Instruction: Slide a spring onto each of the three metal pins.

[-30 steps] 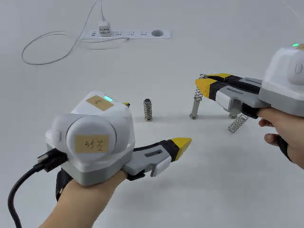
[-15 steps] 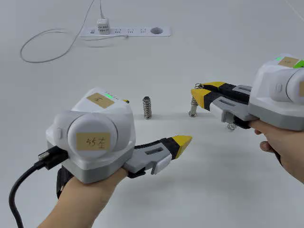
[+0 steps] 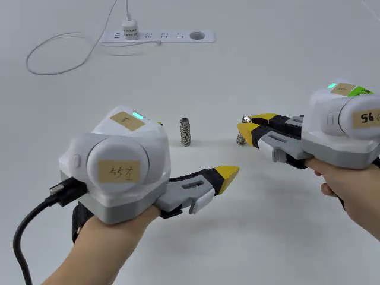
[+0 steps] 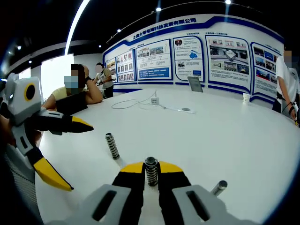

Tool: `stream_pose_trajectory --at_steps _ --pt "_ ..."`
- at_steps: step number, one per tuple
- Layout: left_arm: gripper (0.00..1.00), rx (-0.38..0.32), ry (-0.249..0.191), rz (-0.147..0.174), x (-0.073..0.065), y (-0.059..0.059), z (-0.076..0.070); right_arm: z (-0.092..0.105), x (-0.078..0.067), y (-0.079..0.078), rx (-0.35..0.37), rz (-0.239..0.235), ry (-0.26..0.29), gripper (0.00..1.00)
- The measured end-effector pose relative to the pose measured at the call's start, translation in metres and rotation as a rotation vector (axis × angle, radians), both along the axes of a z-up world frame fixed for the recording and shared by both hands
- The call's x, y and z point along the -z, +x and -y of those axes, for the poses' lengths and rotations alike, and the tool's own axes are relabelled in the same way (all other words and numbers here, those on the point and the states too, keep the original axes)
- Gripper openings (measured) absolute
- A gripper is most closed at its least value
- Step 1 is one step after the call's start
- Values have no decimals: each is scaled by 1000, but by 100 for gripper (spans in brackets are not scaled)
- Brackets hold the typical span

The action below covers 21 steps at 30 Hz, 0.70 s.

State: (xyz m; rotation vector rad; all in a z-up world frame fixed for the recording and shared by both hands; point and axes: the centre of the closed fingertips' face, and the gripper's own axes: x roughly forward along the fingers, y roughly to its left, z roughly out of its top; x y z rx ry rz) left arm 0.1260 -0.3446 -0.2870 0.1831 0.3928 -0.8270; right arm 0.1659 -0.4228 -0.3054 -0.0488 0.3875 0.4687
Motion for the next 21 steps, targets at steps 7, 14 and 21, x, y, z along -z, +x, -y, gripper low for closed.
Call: stream_pose_trajectory --at_steps 7,14,21 --pt "81 0 8 -7 2 0 0 0 2 0 27 -8 5 11" --pt "81 0 5 -5 2 0 0 1 3 -2 25 -14 -7 13" --pt "82 -1 4 -3 1 0 0 3 7 -6 24 -36 -21 20"
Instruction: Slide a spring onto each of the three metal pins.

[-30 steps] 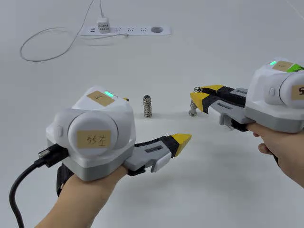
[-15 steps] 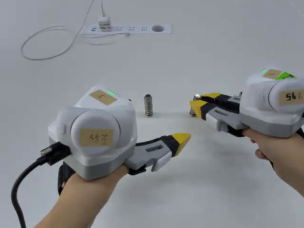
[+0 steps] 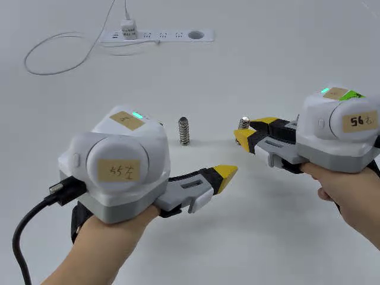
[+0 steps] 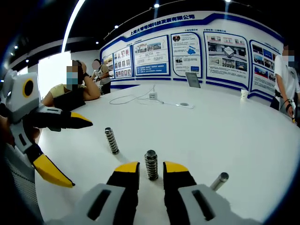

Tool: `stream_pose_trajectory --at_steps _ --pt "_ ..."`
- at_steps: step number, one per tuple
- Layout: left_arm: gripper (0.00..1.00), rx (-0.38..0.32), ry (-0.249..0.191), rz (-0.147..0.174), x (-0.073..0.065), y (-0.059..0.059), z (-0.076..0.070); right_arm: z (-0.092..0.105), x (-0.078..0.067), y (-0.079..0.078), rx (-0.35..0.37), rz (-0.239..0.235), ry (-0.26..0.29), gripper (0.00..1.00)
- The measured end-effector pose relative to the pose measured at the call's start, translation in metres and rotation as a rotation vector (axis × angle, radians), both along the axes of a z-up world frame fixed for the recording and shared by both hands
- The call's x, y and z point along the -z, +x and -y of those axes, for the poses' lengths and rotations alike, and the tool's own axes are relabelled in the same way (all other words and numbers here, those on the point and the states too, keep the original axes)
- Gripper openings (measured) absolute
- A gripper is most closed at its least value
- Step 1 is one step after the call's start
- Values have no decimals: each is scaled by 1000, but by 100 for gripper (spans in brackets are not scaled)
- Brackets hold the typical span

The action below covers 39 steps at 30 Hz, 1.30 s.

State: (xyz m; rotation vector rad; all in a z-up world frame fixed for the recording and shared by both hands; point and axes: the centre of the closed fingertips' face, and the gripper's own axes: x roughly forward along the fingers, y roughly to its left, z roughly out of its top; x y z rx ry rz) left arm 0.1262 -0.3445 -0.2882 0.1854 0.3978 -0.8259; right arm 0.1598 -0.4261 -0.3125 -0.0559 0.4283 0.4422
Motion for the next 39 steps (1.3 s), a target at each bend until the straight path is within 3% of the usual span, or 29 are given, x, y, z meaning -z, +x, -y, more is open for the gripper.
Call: stream_pose_trajectory --at_steps 5,12,24,39 --pt "82 -3 -3 2 -1 0 0 -1 -5 -3 2 -3 28 23" --pt "82 -5 -2 1 -1 0 -1 -1 -24 -5 17 10 104 28" --pt "80 10 -10 21 -8 -2 5 13 -53 -16 25 44 123 36" --pt "71 68 -6 32 -15 -10 23 41 -62 -34 63 31 125 47"
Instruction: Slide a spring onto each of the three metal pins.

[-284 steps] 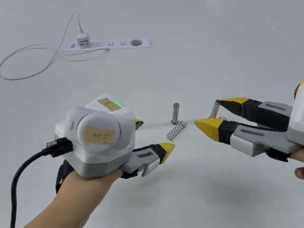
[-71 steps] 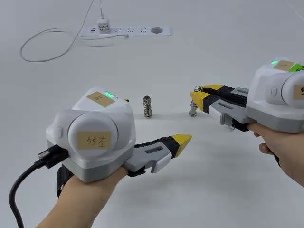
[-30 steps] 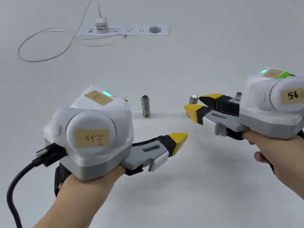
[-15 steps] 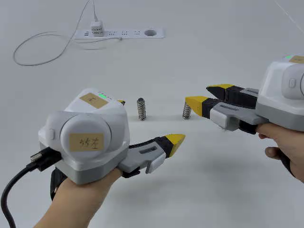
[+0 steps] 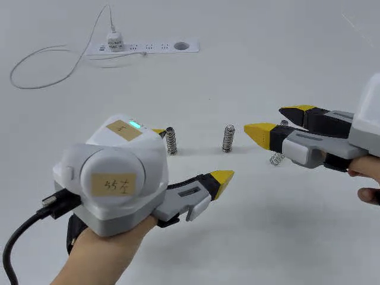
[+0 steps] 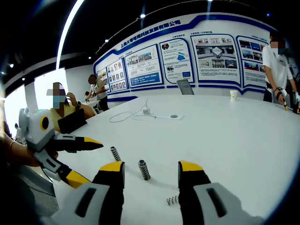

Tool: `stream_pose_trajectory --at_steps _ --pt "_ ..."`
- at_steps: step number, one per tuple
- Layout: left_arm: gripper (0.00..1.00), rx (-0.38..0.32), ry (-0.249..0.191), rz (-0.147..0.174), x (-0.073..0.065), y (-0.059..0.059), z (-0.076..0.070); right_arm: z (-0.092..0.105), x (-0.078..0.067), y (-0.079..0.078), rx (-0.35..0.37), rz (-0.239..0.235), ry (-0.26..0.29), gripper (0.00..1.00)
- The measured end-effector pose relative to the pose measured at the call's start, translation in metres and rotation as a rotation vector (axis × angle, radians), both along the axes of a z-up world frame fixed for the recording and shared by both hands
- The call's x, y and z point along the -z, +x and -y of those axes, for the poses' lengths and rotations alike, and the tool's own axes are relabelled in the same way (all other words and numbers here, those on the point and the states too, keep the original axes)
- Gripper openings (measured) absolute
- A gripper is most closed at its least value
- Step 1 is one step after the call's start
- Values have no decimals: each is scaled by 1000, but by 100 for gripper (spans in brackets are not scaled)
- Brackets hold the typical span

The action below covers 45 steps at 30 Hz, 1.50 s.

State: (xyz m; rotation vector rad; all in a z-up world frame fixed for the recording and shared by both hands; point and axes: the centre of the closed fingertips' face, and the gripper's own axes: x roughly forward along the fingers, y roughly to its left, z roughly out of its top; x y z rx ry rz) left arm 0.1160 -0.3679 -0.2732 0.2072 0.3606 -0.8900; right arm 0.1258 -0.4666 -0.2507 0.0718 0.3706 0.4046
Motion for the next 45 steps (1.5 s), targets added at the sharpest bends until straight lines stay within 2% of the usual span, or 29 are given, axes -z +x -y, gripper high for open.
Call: stream_pose_trajectory --at_steps 7,10,19,22,26,29,33,45 --pt "68 37 -42 -32 -2 -2 18 18 1 -11 36 -18 2 51" --pt "65 66 -35 -32 0 -4 26 26 3 -17 50 -22 -27 51" --pt "60 129 -25 -46 9 -8 51 46 3 -30 87 -31 -26 51" --pt "58 145 -29 -58 13 -9 58 49 1 -33 83 -25 -37 51" --pt "56 165 -21 -55 17 -11 66 50 1 -37 69 -26 -41 52" --pt "53 183 -23 -71 21 -13 74 52 2 -41 61 -26 -46 52" --pt "50 202 -21 -79 27 -15 82 57 6 -45 66 -39 -65 52" --pt "40 228 -2 -103 44 -10 109 72 9 -56 94 -44 -87 52"
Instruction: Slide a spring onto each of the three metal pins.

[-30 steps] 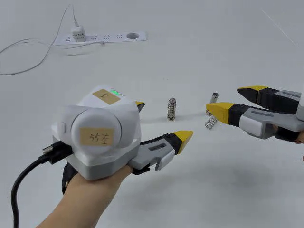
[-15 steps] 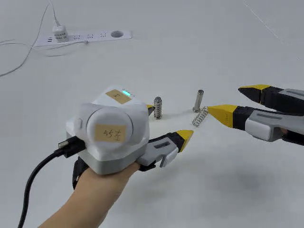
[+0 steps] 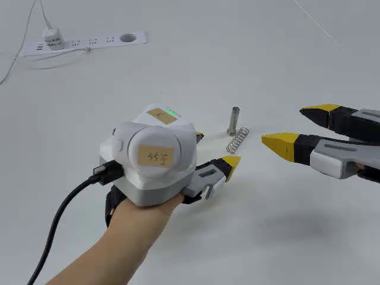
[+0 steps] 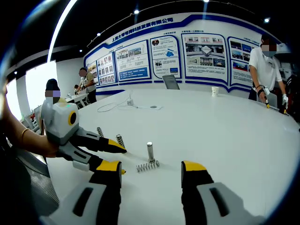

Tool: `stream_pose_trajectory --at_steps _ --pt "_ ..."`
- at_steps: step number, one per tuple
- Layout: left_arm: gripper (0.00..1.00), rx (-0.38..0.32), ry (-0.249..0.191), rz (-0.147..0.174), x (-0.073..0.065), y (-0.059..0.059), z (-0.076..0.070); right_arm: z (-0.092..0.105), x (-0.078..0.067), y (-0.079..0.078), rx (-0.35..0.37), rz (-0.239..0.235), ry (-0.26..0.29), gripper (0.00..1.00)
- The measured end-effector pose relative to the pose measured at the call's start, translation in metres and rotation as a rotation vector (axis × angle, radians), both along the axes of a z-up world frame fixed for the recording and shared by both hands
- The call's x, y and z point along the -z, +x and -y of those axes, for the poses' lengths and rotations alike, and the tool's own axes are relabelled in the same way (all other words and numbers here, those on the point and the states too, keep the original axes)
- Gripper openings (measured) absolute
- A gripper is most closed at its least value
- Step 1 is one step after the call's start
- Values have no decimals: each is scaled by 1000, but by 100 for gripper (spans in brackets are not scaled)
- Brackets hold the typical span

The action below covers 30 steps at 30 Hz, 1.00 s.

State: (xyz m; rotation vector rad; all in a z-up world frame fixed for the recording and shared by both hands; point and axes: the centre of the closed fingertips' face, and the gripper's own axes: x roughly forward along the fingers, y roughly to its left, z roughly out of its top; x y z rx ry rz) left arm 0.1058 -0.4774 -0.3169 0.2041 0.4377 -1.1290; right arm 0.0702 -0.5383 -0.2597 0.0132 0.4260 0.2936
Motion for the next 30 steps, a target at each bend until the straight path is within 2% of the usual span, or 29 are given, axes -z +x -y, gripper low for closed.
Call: stream_pose_trajectory --at_steps 3,8,13,23,26,30 --pt "35 -12 8 -8 5 2 3 2 0 -2 5 9 -5 51" --pt "29 -23 5 -45 14 3 10 4 2 -5 15 4 -3 51" --pt "27 -35 10 -53 19 8 15 6 4 -7 27 2 5 50" --pt "21 -11 32 -44 27 9 25 10 5 -7 47 1 22 47" --pt "19 -2 49 -34 30 8 26 11 7 -7 54 -3 33 47" --pt "18 16 49 -19 29 6 28 12 8 -9 62 -11 37 47"
